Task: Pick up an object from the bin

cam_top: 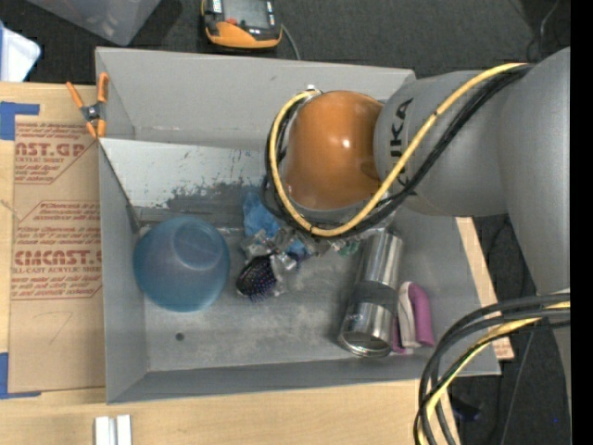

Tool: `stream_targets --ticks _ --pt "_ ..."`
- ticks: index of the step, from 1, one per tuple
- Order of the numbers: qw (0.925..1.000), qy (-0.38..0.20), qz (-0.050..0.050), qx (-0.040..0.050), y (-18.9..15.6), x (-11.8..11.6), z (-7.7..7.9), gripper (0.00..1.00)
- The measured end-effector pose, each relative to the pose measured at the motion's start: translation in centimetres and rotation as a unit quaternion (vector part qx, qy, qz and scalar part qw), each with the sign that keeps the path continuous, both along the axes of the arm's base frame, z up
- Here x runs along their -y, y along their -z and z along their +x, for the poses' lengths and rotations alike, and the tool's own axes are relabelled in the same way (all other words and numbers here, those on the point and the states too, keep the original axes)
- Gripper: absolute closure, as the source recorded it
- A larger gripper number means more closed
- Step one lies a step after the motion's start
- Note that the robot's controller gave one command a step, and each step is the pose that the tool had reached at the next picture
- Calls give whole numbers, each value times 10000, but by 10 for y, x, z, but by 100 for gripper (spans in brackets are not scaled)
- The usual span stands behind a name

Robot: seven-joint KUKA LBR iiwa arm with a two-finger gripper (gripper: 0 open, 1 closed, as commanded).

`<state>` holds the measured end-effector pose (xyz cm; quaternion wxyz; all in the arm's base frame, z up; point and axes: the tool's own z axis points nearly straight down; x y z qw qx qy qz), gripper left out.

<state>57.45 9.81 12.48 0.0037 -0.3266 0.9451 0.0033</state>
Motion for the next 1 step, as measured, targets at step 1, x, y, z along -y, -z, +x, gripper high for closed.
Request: stream_targets --ticks 1 --pt "10000 0 -7 -58 -13 0 -3 100"
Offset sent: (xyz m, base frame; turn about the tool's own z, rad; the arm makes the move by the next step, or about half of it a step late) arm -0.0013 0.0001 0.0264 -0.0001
